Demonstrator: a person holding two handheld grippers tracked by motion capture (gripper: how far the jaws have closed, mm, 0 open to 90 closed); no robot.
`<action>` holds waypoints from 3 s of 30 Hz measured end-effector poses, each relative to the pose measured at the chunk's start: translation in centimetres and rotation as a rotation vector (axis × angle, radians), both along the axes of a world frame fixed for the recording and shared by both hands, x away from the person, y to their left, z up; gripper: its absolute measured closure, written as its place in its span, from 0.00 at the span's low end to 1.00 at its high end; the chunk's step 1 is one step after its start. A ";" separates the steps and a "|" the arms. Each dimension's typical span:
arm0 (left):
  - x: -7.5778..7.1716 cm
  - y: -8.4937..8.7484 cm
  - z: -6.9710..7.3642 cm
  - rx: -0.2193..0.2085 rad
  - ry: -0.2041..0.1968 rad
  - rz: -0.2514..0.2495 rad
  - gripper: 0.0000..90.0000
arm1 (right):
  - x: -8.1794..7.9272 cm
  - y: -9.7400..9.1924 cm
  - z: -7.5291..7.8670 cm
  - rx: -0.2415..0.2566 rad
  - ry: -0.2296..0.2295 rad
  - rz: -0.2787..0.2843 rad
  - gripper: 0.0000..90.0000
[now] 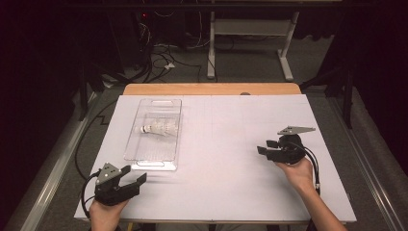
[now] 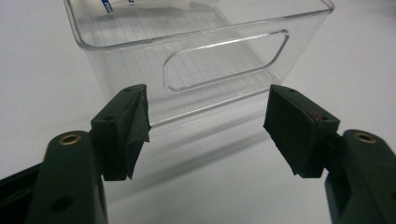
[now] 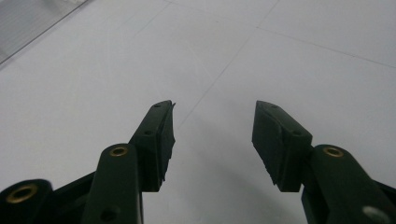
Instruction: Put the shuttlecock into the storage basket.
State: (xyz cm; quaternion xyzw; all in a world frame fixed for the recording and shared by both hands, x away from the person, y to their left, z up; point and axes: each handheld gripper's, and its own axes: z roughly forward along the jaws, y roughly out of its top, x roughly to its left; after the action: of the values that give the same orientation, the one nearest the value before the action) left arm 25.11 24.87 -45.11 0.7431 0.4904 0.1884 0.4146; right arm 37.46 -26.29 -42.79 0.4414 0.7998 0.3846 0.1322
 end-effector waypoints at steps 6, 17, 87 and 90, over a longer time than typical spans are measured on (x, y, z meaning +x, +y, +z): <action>0.0 0.1 0.0 -0.001 0.000 0.003 0.35 | -0.3 -0.4 -0.2 0.003 -0.004 -0.008 0.54; 0.0 0.1 0.0 0.001 -0.001 0.001 0.35 | -1.3 -1.2 -0.3 0.022 -0.022 -0.032 0.53; 0.1 0.2 0.0 0.004 -0.006 0.012 0.35 | -7.8 -7.5 -2.2 0.106 -0.155 -0.126 0.42; 0.1 0.3 0.0 0.004 -0.006 0.014 0.35 | -7.9 -7.9 -2.3 0.110 -0.156 -0.136 0.42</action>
State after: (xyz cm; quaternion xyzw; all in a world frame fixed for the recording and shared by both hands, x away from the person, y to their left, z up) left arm 25.20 25.12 -45.06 0.7400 0.4938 0.1944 0.4133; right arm 29.53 -34.15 -45.10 0.4702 0.7330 0.4510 0.1954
